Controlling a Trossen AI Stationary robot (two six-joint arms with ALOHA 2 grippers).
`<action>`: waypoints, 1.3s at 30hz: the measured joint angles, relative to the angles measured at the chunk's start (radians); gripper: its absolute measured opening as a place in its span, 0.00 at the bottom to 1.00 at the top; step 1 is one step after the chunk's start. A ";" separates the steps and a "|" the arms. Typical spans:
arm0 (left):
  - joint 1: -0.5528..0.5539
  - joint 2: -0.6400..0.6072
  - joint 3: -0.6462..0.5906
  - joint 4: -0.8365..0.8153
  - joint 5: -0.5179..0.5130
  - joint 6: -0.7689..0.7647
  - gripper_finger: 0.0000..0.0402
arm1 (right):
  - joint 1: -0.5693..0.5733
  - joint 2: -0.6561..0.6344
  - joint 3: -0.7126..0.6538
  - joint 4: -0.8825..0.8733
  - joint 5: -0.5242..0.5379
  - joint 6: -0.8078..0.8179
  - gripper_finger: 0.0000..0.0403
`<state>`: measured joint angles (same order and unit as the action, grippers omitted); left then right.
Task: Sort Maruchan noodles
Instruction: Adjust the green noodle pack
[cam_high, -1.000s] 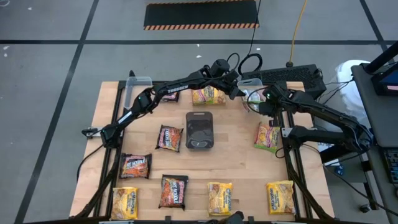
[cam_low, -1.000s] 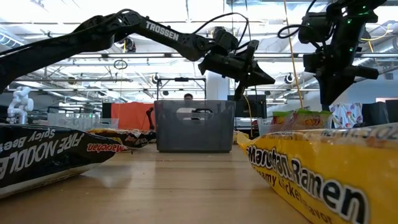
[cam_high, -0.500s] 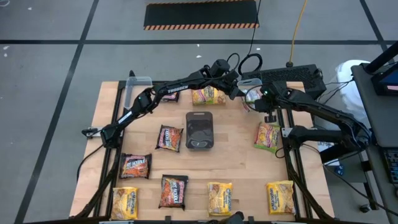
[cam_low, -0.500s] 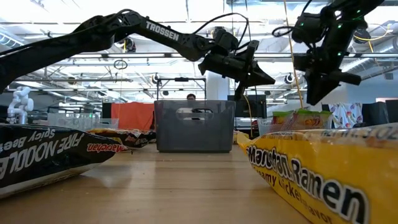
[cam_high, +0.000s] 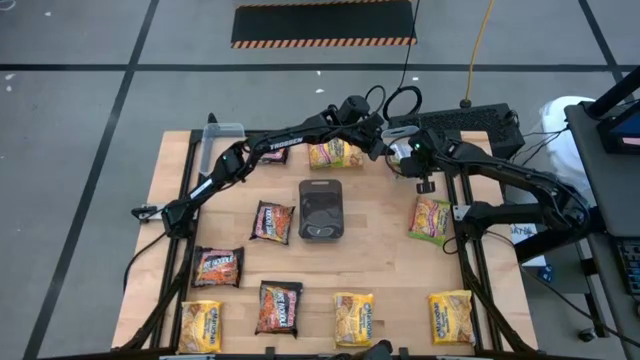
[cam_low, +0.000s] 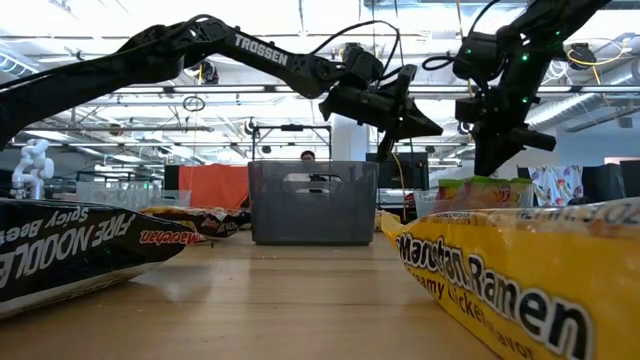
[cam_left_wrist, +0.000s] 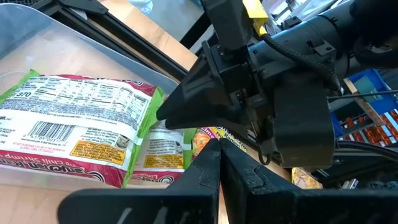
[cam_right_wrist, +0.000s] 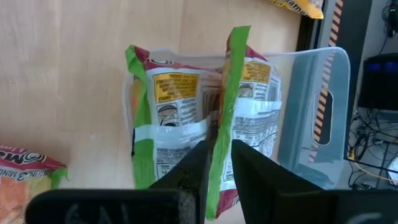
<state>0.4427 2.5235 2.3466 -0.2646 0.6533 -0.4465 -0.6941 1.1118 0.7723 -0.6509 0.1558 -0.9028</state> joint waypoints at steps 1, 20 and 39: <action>0.000 0.000 0.000 0.000 0.000 0.000 0.01 | 0.000 0.000 0.000 -0.003 0.000 0.000 0.16; 0.000 0.000 0.000 0.000 0.000 0.001 0.01 | -0.003 0.058 0.000 0.017 0.004 -0.003 0.16; 0.000 0.000 0.000 0.001 0.000 0.001 0.01 | -0.014 0.059 0.000 0.074 0.050 0.017 0.05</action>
<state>0.4427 2.5237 2.3466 -0.2638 0.6533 -0.4454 -0.7078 1.1706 0.7719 -0.5767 0.2058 -0.8855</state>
